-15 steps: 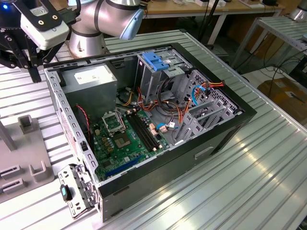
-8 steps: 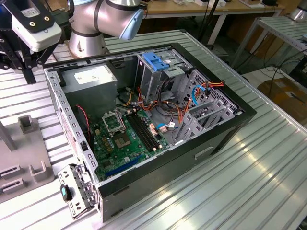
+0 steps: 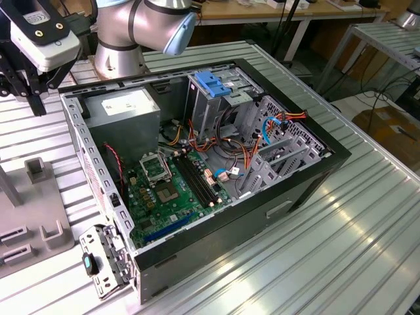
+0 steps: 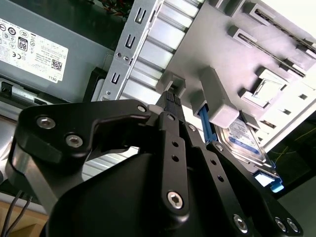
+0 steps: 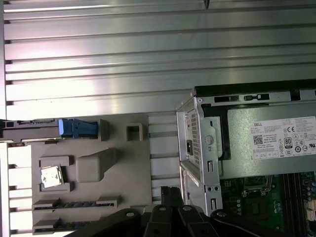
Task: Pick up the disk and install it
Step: 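Reach for the disk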
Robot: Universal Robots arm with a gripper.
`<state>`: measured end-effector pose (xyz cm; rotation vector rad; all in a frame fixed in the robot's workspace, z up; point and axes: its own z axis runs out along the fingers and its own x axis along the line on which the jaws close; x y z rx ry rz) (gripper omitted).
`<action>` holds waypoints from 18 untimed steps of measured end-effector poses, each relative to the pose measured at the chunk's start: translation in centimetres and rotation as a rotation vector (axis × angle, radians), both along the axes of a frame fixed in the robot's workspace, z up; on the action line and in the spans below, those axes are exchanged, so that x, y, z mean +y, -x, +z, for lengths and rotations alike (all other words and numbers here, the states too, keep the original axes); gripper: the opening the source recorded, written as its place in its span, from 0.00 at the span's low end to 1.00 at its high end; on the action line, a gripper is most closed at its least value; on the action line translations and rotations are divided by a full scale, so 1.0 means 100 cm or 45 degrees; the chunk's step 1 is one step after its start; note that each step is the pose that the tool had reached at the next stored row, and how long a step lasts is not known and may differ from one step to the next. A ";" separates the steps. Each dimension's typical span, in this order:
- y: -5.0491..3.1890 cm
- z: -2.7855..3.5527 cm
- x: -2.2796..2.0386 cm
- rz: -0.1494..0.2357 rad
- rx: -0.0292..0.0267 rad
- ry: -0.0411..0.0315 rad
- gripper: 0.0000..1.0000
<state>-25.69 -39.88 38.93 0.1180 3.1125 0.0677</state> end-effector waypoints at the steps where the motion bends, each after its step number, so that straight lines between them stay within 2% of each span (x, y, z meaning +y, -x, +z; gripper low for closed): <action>1: 0.0002 0.0000 0.0000 0.000 0.0000 0.0001 0.11; 18: 0.0118 -0.0002 0.0000 0.000 0.0000 0.0000 0.11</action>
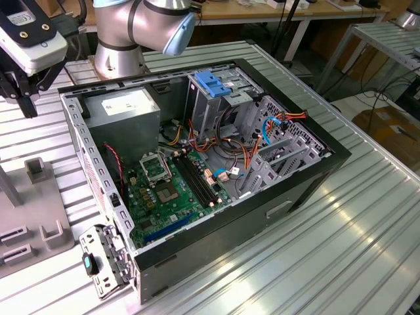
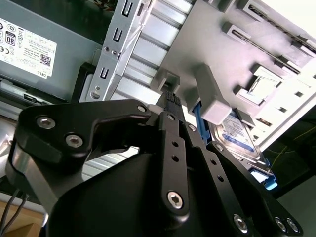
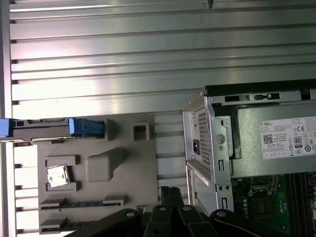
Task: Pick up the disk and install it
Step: 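Reach for the disk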
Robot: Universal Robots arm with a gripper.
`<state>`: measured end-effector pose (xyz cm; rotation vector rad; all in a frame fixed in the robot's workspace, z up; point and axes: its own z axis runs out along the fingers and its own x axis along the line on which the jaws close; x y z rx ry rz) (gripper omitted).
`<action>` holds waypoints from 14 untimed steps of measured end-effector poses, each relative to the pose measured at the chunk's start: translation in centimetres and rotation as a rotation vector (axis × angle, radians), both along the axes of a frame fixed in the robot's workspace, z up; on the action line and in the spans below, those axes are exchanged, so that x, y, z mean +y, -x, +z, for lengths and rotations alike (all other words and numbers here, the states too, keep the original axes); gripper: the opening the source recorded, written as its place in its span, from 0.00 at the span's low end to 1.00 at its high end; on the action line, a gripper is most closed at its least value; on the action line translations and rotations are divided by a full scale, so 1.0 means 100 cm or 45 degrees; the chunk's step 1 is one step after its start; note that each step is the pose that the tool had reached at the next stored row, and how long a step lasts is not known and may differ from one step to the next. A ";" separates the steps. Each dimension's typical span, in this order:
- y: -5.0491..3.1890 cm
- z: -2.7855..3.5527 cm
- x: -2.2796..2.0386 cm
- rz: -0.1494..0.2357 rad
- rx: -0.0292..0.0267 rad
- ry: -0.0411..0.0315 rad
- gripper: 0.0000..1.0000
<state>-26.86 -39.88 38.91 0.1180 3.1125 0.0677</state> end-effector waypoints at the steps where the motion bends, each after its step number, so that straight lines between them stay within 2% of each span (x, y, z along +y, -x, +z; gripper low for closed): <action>1: 0.0005 0.0000 0.0000 0.000 0.0000 0.0001 0.11; 10: 0.0088 -0.0002 0.0000 0.000 0.0000 0.0000 0.11; 14: 0.0099 -0.0002 0.0000 0.000 0.0001 0.0001 0.11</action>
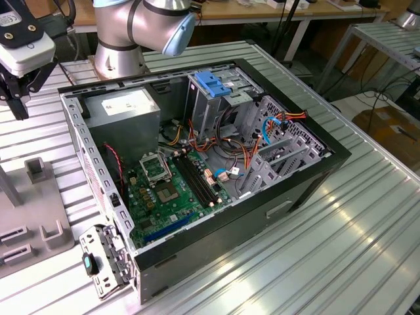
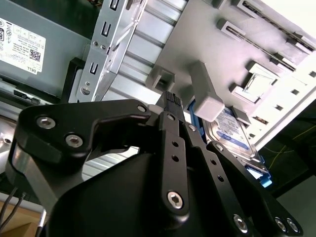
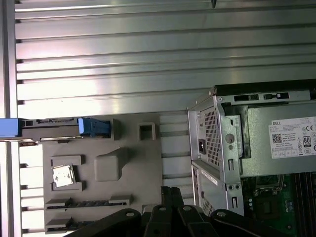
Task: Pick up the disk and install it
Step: 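Reach for the disk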
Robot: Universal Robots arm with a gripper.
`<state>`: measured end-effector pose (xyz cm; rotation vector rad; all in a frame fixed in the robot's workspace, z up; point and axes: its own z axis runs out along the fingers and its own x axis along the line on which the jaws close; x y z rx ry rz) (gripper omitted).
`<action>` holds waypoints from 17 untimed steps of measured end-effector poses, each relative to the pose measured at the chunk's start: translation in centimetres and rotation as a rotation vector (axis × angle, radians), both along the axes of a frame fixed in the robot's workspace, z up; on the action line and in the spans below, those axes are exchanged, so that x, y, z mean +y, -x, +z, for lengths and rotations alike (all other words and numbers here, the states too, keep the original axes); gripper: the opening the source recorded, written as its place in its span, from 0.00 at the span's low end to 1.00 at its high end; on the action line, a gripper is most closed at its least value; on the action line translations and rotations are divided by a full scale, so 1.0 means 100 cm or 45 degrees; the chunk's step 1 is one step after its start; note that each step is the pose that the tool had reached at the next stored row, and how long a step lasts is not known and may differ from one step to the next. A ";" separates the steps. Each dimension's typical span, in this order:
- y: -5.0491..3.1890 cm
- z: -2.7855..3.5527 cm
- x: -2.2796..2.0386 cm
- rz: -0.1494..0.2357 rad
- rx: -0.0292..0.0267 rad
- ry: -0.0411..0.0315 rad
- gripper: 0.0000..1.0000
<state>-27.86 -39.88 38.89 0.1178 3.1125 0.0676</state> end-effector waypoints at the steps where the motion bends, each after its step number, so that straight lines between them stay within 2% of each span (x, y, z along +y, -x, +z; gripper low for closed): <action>1: 0.0002 0.0000 0.0000 0.000 0.0000 -0.0001 0.11; 13: 0.0004 0.0000 0.0000 0.000 -0.0001 -0.0001 0.11; 17: 0.0047 -0.0001 0.0000 0.000 -0.0001 0.0000 0.11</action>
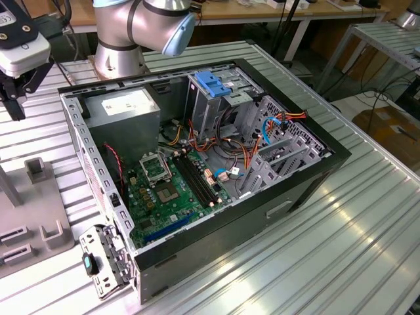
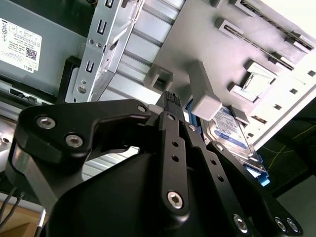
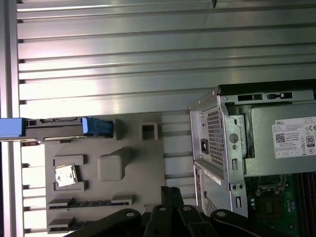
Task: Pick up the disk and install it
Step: 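Reach for the disk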
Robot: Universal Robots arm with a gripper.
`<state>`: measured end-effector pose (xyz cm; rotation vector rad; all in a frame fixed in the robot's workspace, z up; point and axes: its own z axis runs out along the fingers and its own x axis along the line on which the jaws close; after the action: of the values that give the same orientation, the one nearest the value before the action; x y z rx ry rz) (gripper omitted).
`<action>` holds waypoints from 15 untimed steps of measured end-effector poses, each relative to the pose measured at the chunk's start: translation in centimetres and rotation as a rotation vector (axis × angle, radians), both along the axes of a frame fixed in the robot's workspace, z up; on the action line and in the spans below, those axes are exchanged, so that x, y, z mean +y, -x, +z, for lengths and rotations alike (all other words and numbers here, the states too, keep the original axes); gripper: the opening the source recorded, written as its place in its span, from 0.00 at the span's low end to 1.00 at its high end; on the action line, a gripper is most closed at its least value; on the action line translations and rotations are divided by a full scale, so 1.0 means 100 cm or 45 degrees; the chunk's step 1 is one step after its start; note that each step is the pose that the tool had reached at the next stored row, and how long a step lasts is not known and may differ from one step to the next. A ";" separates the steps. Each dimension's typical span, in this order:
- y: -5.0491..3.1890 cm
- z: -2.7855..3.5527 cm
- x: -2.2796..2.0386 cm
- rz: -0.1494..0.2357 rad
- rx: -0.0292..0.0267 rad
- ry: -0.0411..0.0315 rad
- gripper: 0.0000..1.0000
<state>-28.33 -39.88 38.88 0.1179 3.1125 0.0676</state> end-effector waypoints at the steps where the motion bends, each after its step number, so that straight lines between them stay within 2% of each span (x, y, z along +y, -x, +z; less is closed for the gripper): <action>1: 0.0013 0.0000 0.0000 0.000 0.0000 0.0000 0.11; 8: 0.0086 -0.0001 0.0000 0.000 0.0000 0.0000 0.11; 14: 0.0210 -0.0005 0.0000 0.000 0.0000 -0.0001 0.11; 15: 0.0255 -0.0006 0.0000 0.000 -0.0001 0.0000 0.11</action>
<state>-30.88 -39.88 38.82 0.1180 3.1124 0.0676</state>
